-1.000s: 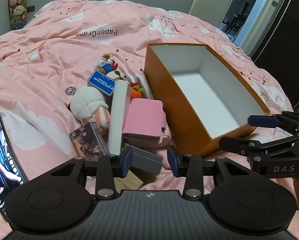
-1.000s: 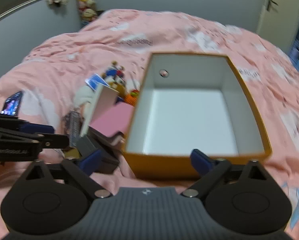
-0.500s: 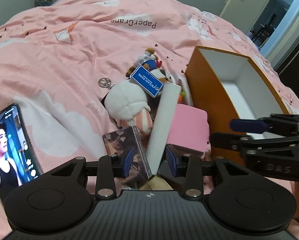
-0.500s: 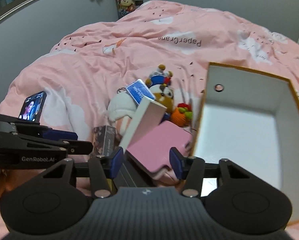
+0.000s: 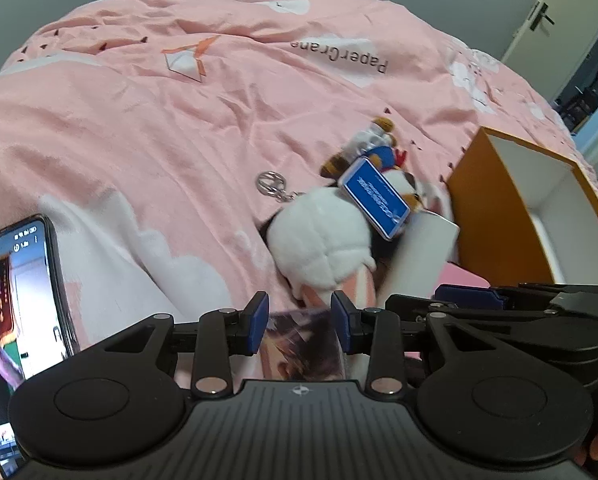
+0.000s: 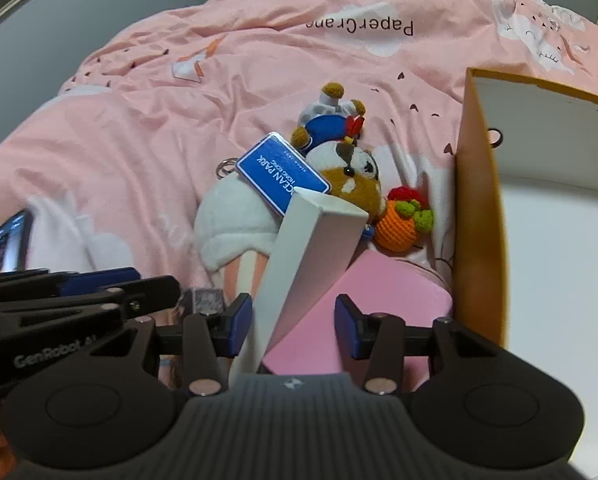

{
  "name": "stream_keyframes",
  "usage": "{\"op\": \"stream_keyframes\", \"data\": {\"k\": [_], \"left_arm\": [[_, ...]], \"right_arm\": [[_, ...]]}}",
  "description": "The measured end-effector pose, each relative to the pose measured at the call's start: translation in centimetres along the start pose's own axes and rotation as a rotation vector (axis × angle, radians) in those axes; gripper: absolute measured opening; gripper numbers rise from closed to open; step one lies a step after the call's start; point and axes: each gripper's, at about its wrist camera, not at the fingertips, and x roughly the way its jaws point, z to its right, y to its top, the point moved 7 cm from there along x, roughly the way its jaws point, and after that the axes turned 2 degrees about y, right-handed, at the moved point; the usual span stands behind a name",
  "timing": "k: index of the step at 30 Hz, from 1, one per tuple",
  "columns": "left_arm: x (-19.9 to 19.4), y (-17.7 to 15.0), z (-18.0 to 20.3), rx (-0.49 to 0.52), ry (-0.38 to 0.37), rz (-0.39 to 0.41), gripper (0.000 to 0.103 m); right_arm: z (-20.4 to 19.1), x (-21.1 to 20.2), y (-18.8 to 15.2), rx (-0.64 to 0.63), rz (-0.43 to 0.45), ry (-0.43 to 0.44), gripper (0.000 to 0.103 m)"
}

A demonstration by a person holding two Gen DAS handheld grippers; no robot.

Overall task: Organize objects
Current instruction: 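Grasp the white rectangular box with the right gripper and lift it, then lower the white box into the orange box with the right gripper while the left gripper grasps the gold cube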

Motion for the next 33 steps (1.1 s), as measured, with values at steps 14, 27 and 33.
{"op": "stream_keyframes", "data": {"k": [14, 27, 33], "left_arm": [[0.4, -0.3, -0.3, -0.029, 0.012, -0.018, 0.036], [-3.1, -2.1, 0.9, -0.017, -0.092, -0.101, 0.037], [-2.6, -4.9, 1.6, -0.049, -0.122, -0.253, 0.046]], "right_arm": [[-0.3, 2.2, 0.6, -0.072, 0.026, -0.063, 0.052], [-0.6, -6.7, 0.5, -0.044, 0.213, 0.06, 0.034], [1.0, -12.7, 0.6, 0.013, 0.319, 0.108, 0.033]]}}
